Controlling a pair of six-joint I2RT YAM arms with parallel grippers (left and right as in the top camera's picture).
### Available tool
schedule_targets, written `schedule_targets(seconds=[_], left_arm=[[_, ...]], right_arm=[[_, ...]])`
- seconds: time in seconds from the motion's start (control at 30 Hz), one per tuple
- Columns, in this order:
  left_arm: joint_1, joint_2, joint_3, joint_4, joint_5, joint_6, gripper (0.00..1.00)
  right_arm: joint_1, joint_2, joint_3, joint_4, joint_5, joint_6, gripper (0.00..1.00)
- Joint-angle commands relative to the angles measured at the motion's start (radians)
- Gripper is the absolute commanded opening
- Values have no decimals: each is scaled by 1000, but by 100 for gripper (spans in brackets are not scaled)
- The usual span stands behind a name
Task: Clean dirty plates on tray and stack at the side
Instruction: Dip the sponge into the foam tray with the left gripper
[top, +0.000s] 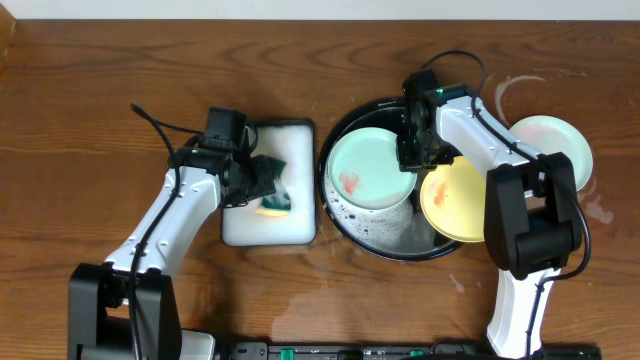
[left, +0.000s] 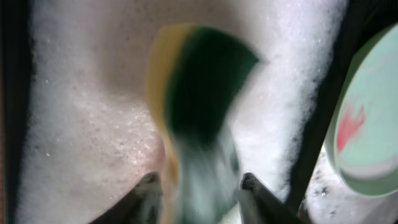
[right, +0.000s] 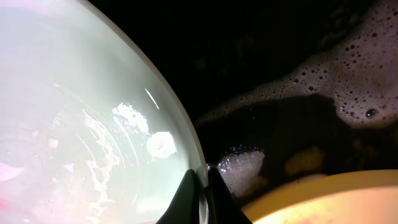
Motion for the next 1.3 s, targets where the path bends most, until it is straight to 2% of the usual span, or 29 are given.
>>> schedule_targets(seconds=[0.0,0.27,0.4,0.73,0.93,1.1,1.2,1.27], left_arm=[[-2,0,21,2,-41,23,56],[-2,-2,39,5,-66,103,57],[-5,4,39,8,-163,146,61],[-62,105,38,32,-166,202,66],[-102,155,38,38,-329,201,66],[-103,153,38,46,-343,201,64],[-103,153,38,52,-343,197,56],[-103,153,38,54,-342,197,55]], right_arm=[[5,13,-13,-6,56,-25,1],[5,13,-13,-6,56,-25,1],[5,13,-13,-6,56,-25,1],[5,13,-13,-6,56,-25,1],[5,13,-13,-8,56,-25,1],[5,13,-13,-8,56,-25,1],[5,13,-13,-8,56,-25,1],[5,13,-13,-8,56,-25,1]])
